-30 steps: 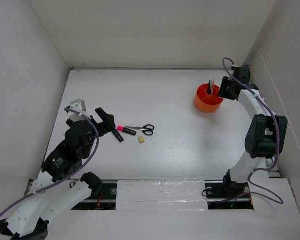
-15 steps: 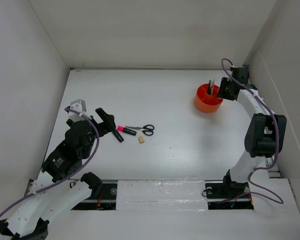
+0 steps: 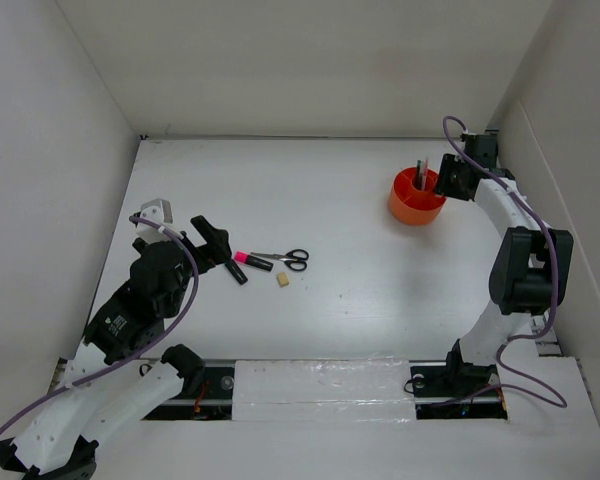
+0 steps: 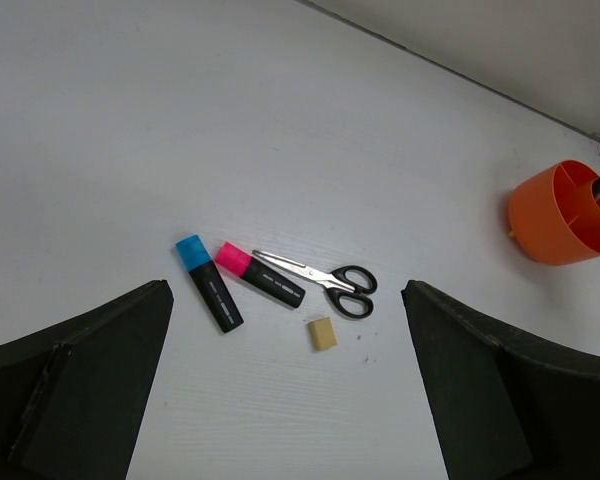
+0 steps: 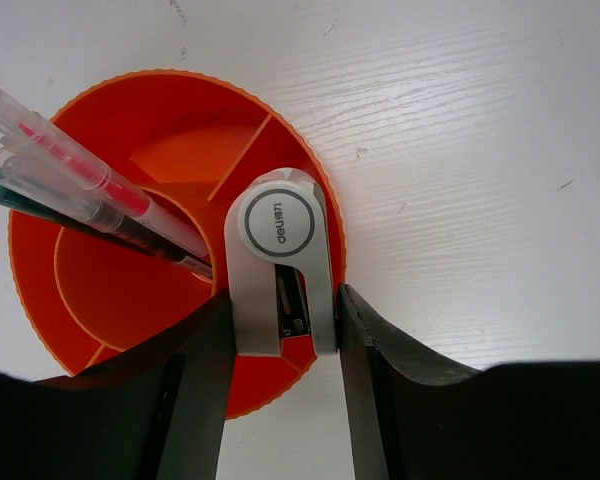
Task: Sort the stationery into containers
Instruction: Place the stapler in the storage box.
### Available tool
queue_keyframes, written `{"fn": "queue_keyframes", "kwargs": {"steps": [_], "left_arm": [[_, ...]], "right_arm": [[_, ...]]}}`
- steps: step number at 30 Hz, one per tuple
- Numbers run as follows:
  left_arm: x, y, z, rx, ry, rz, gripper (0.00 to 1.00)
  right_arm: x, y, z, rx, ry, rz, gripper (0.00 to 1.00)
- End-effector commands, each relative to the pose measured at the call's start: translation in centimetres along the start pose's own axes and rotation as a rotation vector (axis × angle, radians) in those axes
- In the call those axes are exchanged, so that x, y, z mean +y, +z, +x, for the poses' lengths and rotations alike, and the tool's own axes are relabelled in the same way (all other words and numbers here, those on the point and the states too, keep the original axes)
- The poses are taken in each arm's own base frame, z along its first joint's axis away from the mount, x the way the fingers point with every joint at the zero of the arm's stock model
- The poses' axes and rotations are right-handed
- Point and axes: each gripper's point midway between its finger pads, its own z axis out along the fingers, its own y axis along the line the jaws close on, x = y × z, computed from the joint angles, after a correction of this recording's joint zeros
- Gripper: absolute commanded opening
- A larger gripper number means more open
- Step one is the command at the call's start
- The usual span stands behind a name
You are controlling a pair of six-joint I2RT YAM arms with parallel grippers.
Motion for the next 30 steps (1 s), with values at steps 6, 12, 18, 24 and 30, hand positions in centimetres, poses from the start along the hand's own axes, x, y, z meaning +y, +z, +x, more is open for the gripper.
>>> {"fn": "queue_keyframes", "kwargs": {"steps": [6,12,18,24,30], "left_arm": [[-0.41,0.03,-0.77,-0.031,-0.010,0.018,1.00],[-0.41,0.03,-0.77,-0.031,-0.010,0.018,1.00],[-0.41,0.03,-0.77,-0.031,-0.010,0.018,1.00],[-0.41,0.03,-0.77,-0.031,-0.010,0.018,1.00],[-0.28,0.17,-0.44,-0.024,-0.005,0.014,1.00]], "right_arm": [[0.84,-0.81,-1.95,-0.054,-0.016,-0.021,0.50],[0.65,-0.84,-1.76,-0.047,-0.015,-0.010,0.52],[0.49,-0.83,-1.79,-0.048,-0.015,-0.001,0.53],[0.54,-1.15,-2.05,-0.057,-0.015,-0.003,0.53],[0.52,-1.35,-1.90,-0.057,-0.015,-0.003,0.54]]}}
